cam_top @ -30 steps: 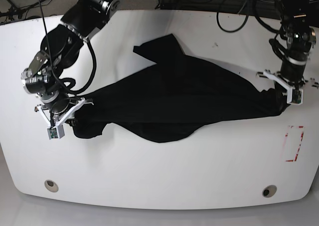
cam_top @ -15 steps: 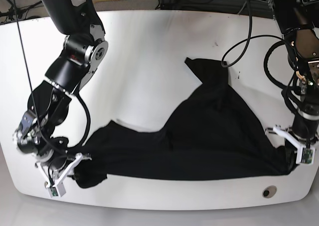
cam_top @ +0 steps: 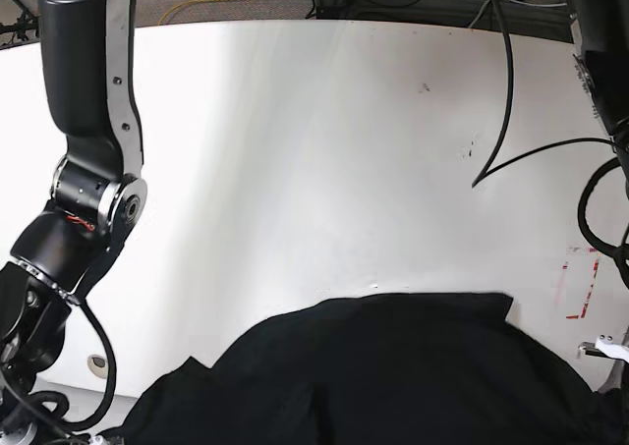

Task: Fold the T-shirt properly
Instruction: 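Lift the T-shirt with both grippers and spread the grippers apart, then lay the T-shirt flat, dragging both grippers away from the hem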

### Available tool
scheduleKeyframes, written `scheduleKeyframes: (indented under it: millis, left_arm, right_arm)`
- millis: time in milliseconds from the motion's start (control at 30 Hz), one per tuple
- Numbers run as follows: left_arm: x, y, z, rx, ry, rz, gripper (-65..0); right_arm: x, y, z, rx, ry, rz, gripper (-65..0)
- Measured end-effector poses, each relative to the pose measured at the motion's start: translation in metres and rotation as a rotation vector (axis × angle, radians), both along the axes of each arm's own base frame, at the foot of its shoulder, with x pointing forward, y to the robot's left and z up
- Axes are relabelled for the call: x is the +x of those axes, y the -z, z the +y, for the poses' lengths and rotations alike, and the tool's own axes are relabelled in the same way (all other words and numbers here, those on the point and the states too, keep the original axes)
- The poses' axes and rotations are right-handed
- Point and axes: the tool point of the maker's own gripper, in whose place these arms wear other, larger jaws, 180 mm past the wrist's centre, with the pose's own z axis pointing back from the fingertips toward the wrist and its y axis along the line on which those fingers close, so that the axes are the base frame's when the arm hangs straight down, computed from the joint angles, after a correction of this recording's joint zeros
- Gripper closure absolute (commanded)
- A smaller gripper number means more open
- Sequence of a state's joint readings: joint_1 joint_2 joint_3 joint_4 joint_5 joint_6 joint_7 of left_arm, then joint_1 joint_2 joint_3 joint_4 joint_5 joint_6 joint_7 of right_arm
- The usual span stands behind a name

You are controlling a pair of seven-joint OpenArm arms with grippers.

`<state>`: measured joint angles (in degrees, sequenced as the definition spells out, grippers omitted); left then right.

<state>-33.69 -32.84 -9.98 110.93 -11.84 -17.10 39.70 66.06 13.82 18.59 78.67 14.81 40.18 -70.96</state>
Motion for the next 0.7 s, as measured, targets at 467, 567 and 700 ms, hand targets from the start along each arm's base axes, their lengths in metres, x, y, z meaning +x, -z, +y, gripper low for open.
scheduleKeyframes:
  millis: [467, 567, 700]
  left_arm:
    - [-0.005, 0.047, 0.01, 0.124, -0.001, 0.203, 0.0]
    - [-0.01, 0.083, 0.017, 0.116, -0.017, 0.293, 0.0]
    - [-0.027, 0.141, 0.019, 0.101, -0.007, 0.423, 0.0]
  right_arm:
    - [-0.024, 0.061, -0.016, -0.081, 0.06, 0.114, 0.0]
    - [-0.037, 0.111, -0.01, -0.1, 0.053, 0.194, 0.0]
    - [-0.064, 0.161, -0.011, -0.062, 0.067, 0.254, 0.0]
